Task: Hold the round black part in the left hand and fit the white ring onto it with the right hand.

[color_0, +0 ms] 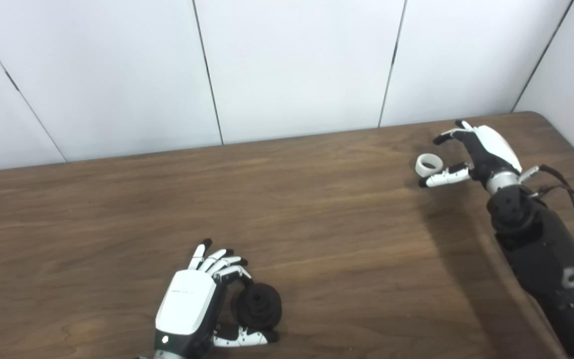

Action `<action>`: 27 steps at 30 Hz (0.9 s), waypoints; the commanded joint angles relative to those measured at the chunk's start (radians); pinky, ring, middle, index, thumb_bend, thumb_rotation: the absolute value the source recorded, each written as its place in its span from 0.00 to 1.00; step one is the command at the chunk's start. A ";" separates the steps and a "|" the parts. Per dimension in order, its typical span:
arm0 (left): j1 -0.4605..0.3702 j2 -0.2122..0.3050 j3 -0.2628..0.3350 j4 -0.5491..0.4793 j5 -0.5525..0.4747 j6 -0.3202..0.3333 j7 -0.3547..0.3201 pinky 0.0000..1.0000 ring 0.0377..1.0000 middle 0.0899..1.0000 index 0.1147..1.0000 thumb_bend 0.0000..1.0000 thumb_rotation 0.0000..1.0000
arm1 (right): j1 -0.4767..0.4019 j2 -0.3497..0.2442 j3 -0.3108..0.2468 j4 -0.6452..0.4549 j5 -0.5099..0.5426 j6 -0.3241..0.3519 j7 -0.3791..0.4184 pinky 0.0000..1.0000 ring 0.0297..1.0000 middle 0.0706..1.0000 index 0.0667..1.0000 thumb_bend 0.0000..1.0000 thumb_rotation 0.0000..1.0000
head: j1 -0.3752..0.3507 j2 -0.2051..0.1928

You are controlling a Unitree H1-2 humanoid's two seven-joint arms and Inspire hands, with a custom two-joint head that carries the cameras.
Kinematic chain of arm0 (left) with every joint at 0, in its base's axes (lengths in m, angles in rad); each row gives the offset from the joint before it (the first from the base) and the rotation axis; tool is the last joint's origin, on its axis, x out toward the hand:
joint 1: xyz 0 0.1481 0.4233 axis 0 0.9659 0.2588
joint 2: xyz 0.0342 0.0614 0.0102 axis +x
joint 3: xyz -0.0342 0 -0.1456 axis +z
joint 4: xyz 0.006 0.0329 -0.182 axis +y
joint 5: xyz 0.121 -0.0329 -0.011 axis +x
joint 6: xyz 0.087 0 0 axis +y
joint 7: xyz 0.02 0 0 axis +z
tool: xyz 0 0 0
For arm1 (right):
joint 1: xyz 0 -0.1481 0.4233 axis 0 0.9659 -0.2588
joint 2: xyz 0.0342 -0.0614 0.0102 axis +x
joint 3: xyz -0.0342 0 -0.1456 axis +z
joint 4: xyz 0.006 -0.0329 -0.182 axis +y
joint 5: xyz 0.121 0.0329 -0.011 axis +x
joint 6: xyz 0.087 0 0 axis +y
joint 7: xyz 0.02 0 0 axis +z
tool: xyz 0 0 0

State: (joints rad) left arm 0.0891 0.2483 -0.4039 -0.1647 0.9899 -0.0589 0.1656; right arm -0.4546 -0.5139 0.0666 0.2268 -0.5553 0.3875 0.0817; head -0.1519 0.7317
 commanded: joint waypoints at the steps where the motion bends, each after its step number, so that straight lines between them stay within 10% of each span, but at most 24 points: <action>1: 0.018 0.003 -0.010 0.018 0.024 -0.007 -0.001 1.00 0.85 0.73 0.42 0.53 0.06 | -0.062 -0.042 0.011 0.001 -0.009 -0.024 0.006 1.00 1.00 0.96 0.71 0.89 0.24 | -0.002 0.000; 27: 0.036 -0.005 -0.012 -0.008 0.029 0.005 -0.017 1.00 0.85 0.73 0.42 0.53 0.06 | -0.140 -0.074 0.056 0.136 0.002 -0.006 0.031 1.00 0.99 0.92 0.67 0.86 0.22 | 0.002 0.003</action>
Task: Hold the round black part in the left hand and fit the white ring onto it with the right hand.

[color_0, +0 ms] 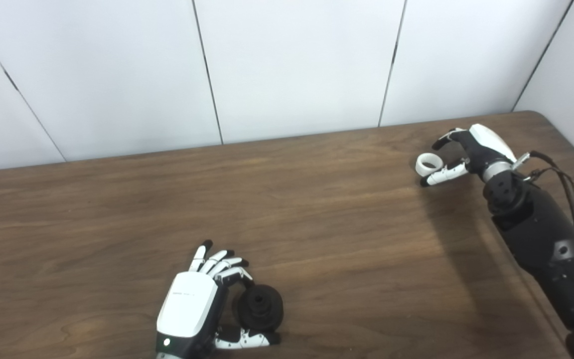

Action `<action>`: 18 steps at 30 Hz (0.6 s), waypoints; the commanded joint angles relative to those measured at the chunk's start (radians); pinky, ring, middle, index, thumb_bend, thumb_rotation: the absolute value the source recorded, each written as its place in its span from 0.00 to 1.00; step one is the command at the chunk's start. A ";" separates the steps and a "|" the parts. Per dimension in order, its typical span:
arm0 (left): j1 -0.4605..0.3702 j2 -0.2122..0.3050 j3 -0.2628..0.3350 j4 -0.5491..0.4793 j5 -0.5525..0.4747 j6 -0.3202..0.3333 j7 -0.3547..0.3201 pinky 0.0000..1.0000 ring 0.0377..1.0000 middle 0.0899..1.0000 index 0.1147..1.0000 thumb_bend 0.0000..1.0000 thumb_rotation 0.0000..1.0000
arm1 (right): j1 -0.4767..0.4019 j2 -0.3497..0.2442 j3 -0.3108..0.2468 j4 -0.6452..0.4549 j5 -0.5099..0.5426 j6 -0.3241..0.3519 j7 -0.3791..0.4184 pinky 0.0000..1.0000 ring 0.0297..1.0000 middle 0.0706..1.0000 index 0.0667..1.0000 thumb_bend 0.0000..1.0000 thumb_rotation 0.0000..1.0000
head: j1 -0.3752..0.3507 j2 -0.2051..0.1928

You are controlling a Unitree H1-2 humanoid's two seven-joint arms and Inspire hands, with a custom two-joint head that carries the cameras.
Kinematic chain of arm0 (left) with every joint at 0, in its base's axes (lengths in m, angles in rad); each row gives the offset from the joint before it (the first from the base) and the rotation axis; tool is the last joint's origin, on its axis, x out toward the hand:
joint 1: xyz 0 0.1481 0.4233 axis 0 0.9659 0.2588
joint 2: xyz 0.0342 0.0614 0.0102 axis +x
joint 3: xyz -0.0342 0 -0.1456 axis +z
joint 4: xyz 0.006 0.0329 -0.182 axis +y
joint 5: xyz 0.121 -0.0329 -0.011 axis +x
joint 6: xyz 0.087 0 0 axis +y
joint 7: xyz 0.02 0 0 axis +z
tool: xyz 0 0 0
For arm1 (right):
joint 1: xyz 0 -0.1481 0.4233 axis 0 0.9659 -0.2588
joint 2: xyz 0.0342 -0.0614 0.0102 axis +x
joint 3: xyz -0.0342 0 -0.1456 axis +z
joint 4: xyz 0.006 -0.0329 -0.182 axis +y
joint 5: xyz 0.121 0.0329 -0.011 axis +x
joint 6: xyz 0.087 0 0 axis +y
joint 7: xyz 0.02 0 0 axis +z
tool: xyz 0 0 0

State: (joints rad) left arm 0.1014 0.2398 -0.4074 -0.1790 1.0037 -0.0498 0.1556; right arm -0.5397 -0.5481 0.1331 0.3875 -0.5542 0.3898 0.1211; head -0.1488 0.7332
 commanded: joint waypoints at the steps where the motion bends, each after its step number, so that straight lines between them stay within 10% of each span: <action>1: 0.023 0.004 -0.008 0.006 0.017 -0.005 -0.007 1.00 0.85 0.73 0.42 0.53 0.06 | -0.055 -0.038 -0.011 -0.024 0.001 -0.006 -0.008 1.00 1.00 0.92 0.66 0.86 0.22 | -0.001 0.001; 18: 0.026 0.002 -0.009 0.006 0.027 -0.004 -0.003 1.00 0.85 0.73 0.42 0.53 0.06 | -0.061 -0.023 0.013 -0.029 -0.007 0.022 0.009 0.98 1.00 0.92 0.64 0.87 0.25 | 0.003 0.004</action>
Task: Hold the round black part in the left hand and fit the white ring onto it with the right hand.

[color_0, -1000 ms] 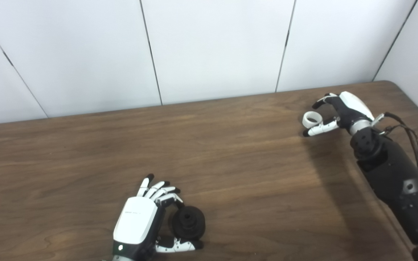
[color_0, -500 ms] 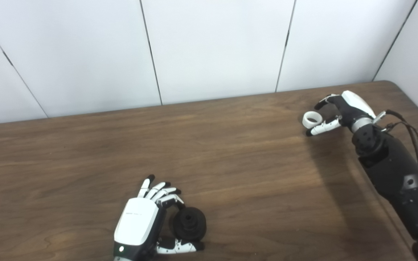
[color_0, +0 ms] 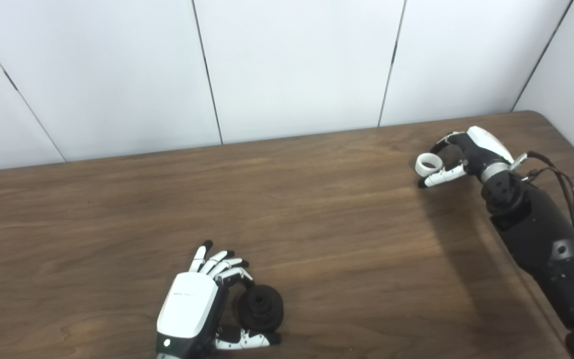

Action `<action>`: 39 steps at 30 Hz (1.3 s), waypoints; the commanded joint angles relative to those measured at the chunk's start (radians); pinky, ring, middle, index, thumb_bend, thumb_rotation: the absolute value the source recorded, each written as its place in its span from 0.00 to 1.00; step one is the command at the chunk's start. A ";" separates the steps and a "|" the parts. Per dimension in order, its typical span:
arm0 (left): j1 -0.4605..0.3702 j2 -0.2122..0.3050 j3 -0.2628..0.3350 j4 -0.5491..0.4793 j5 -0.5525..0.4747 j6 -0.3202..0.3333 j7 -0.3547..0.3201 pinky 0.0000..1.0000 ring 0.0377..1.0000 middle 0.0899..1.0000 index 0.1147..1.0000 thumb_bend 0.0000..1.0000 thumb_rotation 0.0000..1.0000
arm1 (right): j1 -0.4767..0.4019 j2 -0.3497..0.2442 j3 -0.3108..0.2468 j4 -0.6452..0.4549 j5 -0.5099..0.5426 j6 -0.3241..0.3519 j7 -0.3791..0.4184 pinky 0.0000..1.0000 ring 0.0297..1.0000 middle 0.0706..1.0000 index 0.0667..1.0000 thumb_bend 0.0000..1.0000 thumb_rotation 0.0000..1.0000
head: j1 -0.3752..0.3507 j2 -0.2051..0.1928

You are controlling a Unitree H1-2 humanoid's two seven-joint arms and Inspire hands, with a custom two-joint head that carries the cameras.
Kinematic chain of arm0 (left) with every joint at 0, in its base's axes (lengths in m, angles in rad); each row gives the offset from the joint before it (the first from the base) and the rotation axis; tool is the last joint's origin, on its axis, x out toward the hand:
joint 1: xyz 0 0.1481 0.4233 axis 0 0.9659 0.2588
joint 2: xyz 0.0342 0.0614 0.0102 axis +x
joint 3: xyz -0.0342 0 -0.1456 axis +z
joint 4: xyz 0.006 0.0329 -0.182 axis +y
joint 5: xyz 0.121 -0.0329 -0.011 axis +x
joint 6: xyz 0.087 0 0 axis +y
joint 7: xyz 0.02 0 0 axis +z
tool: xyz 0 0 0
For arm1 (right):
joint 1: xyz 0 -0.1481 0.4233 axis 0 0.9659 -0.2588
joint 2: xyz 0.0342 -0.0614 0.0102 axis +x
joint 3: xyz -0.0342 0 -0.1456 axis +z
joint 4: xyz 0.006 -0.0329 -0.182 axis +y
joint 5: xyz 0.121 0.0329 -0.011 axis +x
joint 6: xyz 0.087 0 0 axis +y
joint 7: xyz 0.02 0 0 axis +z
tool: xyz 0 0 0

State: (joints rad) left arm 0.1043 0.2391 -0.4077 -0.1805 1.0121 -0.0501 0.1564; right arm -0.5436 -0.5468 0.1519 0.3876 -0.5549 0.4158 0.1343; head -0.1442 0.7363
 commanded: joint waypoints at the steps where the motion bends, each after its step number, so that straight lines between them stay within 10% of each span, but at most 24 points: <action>1: 0.023 0.002 -0.010 0.008 0.020 -0.005 -0.002 1.00 0.85 0.73 0.42 0.53 0.06 | -0.057 -0.024 -0.006 -0.029 -0.004 -0.003 -0.005 0.99 1.00 0.93 0.64 0.87 0.25 | 0.000 0.001; 12: 0.025 0.000 -0.010 -0.002 0.023 0.003 -0.016 1.00 0.85 0.73 0.42 0.53 0.06 | -0.050 -0.024 -0.005 -0.042 -0.002 0.016 -0.006 0.98 0.99 0.91 0.59 0.85 0.21 | -0.001 0.003; 16: 0.025 -0.002 -0.009 -0.004 0.022 0.003 -0.020 1.00 0.85 0.73 0.42 0.53 0.06 | -0.038 -0.014 -0.024 -0.052 0.013 -0.001 -0.030 0.99 0.96 0.84 0.46 0.54 0.14 | 0.001 0.003; 39: 0.027 -0.018 -0.017 -0.008 0.043 0.007 -0.020 1.00 0.85 0.73 0.42 0.53 0.06 | 0.018 -0.046 -0.012 -0.143 0.035 -0.078 0.009 0.91 0.87 0.77 0.45 0.52 0.13 | 0.025 0.010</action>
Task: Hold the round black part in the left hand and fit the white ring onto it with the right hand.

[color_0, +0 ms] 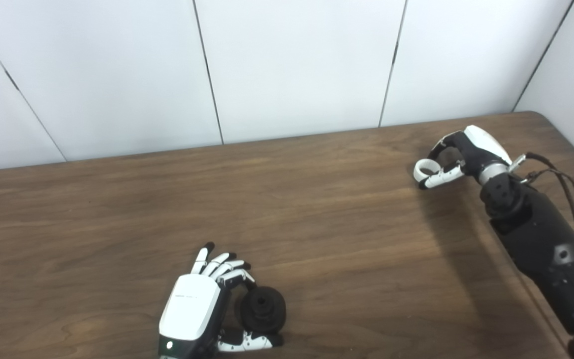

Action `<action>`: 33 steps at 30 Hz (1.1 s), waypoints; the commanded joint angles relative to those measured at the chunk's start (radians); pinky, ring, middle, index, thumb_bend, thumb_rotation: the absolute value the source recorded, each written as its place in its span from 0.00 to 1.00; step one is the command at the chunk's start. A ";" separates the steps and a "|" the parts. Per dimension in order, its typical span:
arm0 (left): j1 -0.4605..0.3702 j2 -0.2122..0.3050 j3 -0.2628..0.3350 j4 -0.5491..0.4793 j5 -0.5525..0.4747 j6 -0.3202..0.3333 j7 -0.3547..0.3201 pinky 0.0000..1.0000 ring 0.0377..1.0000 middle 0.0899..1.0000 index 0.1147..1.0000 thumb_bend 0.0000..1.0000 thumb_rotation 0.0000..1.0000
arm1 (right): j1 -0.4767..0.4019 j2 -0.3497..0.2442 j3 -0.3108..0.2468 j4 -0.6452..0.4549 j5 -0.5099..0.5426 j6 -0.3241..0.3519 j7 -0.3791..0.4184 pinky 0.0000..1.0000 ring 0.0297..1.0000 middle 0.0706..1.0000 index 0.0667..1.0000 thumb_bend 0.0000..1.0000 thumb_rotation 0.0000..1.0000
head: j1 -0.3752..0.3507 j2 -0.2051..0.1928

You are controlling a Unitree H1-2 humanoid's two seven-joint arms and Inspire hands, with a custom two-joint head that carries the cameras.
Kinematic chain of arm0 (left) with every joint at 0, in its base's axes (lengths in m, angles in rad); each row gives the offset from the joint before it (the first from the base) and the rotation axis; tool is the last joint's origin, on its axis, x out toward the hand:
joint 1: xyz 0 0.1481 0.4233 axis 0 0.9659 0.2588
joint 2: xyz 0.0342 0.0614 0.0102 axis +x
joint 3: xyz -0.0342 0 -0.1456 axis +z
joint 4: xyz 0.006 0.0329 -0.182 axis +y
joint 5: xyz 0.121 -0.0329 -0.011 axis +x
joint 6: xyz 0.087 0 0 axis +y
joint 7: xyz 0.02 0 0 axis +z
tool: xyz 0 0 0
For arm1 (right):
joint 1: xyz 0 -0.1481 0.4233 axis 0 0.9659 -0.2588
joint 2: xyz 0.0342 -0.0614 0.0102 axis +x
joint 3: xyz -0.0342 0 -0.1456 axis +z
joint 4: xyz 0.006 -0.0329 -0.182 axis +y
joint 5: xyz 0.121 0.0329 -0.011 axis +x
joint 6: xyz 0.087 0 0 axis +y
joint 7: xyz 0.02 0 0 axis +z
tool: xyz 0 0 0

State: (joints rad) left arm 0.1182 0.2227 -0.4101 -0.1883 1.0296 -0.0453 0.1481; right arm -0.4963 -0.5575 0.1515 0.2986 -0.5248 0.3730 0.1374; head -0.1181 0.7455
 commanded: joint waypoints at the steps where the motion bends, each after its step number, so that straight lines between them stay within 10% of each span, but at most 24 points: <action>1: 0.013 -0.002 -0.016 0.001 0.028 0.001 -0.009 1.00 0.85 0.73 0.42 0.53 0.06 | -0.020 -0.037 -0.011 -0.088 0.007 -0.031 0.017 0.91 0.88 0.78 0.45 0.52 0.13 | 0.002 0.001; 17: 0.004 -0.017 -0.021 0.013 0.043 0.003 -0.010 1.00 0.85 0.73 0.42 0.53 0.06 | 0.107 0.006 0.061 -0.601 -0.026 0.091 0.239 0.88 0.94 0.82 0.45 0.52 0.13 | 0.029 0.007; 33: -0.004 -0.044 -0.034 0.019 0.062 0.017 -0.014 1.00 0.85 0.73 0.42 0.53 0.06 | 0.175 0.225 0.134 -0.889 -0.164 0.096 0.543 1.00 0.96 0.84 0.45 0.52 0.13 | 0.073 0.019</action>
State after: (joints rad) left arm 0.1135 0.1824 -0.4305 -0.1866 1.0723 -0.0308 0.1416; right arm -0.3045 -0.3438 0.2868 -0.5466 -0.6772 0.4687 0.6727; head -0.0445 0.7639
